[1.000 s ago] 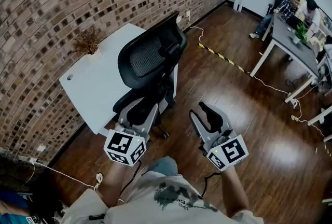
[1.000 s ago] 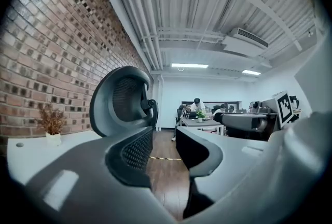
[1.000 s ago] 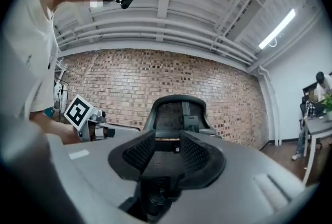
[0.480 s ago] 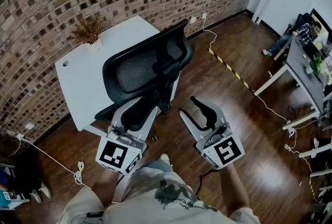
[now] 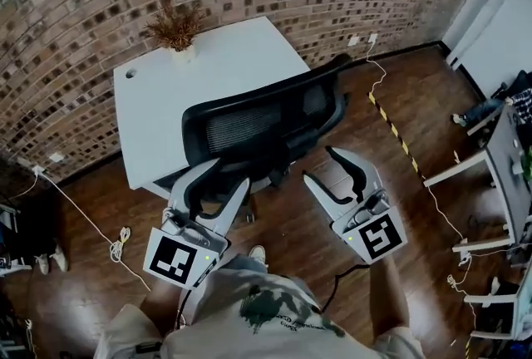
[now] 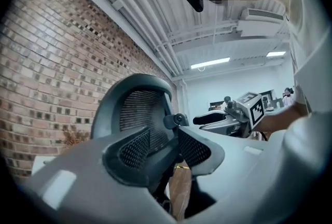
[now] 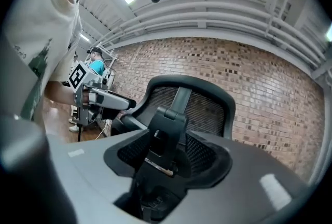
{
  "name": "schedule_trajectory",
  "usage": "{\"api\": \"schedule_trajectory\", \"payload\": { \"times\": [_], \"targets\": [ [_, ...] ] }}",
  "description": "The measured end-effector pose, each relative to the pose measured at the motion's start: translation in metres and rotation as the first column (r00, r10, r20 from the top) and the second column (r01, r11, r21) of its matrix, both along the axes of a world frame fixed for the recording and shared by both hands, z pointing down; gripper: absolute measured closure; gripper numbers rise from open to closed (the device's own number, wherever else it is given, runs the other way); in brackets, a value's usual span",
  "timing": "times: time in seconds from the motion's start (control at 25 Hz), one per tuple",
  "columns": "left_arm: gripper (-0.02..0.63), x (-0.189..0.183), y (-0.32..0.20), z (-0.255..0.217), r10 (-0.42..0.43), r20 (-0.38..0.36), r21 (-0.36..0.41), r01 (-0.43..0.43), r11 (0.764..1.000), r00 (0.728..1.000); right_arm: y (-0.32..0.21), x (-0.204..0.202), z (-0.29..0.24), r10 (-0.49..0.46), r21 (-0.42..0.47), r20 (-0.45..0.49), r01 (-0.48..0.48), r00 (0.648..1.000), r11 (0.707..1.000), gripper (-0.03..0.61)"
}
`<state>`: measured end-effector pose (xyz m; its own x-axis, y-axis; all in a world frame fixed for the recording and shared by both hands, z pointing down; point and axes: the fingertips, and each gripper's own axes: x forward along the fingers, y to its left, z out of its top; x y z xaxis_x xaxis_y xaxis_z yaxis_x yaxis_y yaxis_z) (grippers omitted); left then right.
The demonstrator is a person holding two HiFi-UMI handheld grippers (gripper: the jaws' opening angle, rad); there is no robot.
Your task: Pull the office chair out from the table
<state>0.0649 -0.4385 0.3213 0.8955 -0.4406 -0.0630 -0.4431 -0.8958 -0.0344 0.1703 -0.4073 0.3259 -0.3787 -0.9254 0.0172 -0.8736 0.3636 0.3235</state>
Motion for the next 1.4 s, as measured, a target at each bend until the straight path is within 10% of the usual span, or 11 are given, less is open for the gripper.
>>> {"api": "schedule_trajectory", "payload": {
  "times": [0.4,0.64,0.84,1.08,1.4],
  "targets": [
    [0.372,-0.064,-0.028,0.012,-0.272,0.067,0.077,0.267,0.961,0.960,-0.034,0.031,0.022,-0.185,-0.030,-0.100,0.183,0.978,0.983,0.310],
    [0.301,-0.063,-0.037,0.050,-0.324,0.301,0.189,0.277,0.942,0.897,-0.041,0.081,0.039,-0.238,-0.073,-0.277,0.227,0.931,0.971,0.301],
    [0.285,-0.063,-0.040,0.050,-0.378,0.304,0.199,0.330,0.923,0.874,-0.060,0.116,0.057,-0.293,-0.118,-0.319,0.269,0.901,0.956,0.248],
    [0.285,-0.080,-0.052,0.093,-0.428,0.486,0.224,0.365,0.904,0.762,-0.083,0.147,0.085,-0.336,-0.197,-0.347,0.283,0.876,0.939,0.221],
    [0.283,-0.064,-0.067,0.114,-0.367,0.613,0.197,0.315,0.928,0.700,-0.119,0.140,0.111,-0.455,-0.286,-0.458,0.358,0.764,0.889,0.221]
  ]
}}
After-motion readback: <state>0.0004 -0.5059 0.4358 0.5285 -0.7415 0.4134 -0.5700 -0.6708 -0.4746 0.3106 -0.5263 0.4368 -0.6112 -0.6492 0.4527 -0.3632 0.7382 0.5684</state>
